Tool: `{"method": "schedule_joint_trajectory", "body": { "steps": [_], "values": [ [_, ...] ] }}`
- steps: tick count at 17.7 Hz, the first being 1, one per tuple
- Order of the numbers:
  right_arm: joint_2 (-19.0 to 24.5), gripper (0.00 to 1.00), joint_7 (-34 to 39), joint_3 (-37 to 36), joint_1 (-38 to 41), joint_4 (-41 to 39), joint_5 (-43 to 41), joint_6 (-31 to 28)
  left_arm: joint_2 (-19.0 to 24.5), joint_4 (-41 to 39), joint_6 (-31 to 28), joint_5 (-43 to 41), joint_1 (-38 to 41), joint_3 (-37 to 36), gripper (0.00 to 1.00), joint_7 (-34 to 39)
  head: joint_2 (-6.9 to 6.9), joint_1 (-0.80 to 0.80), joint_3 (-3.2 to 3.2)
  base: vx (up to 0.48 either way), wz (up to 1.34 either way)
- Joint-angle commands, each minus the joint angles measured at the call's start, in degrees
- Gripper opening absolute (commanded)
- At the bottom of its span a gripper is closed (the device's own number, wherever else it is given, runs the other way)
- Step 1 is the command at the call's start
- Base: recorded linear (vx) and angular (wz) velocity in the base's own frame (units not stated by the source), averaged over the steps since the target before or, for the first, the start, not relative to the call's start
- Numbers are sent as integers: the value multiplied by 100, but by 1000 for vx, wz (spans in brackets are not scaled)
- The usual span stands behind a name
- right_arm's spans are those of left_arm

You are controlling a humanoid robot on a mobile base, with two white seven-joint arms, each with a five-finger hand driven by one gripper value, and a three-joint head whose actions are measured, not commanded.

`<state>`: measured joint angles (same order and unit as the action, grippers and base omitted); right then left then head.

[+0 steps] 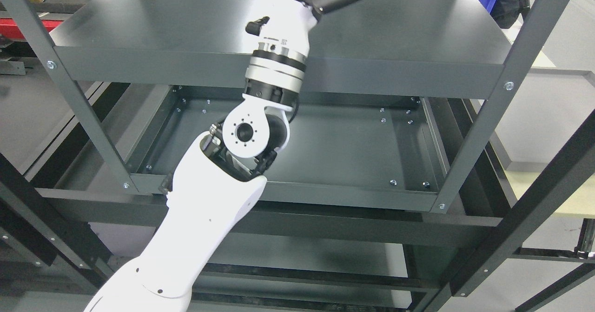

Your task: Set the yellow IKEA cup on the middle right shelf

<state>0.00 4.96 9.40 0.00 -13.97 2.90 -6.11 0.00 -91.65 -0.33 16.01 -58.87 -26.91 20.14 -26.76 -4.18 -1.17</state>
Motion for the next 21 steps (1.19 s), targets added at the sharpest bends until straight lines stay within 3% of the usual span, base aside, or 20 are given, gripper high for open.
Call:
{"method": "schedule_joint_trajectory", "body": {
  "steps": [1, 5, 13, 17, 19, 21],
  "values": [
    [-100, 99, -4, 0, 35, 0, 0, 5, 100, 684, -852, -97, -186, 1213, 0, 270, 0, 0, 0, 2, 21],
    [-100, 99, -4, 0, 35, 0, 0, 5, 100, 850, -1583, -545, -326, 1153, 0, 824, 0, 0, 0, 2, 13],
    [-100, 99, -4, 0, 35, 0, 0, 5, 100, 1317, -1848, -572, -415, 959, 3, 1176, 1, 0, 0, 0, 0],
    [-100, 99, -4, 0, 35, 0, 0, 5, 100, 1413, -1839, -494, -406, 740, 22, 1168, 1, 0, 0, 0, 0],
    [-100, 99, -4, 0, 35, 0, 0, 5, 100, 1431, -1839, -388, -406, 486, 38, 1159, 1, 0, 0, 0, 0],
    [-100, 99, -4, 0, 35, 0, 0, 5, 100, 1457, -1839, -388, -406, 388, 45, 1159, 1, 0, 0, 0, 0]
  ]
}}
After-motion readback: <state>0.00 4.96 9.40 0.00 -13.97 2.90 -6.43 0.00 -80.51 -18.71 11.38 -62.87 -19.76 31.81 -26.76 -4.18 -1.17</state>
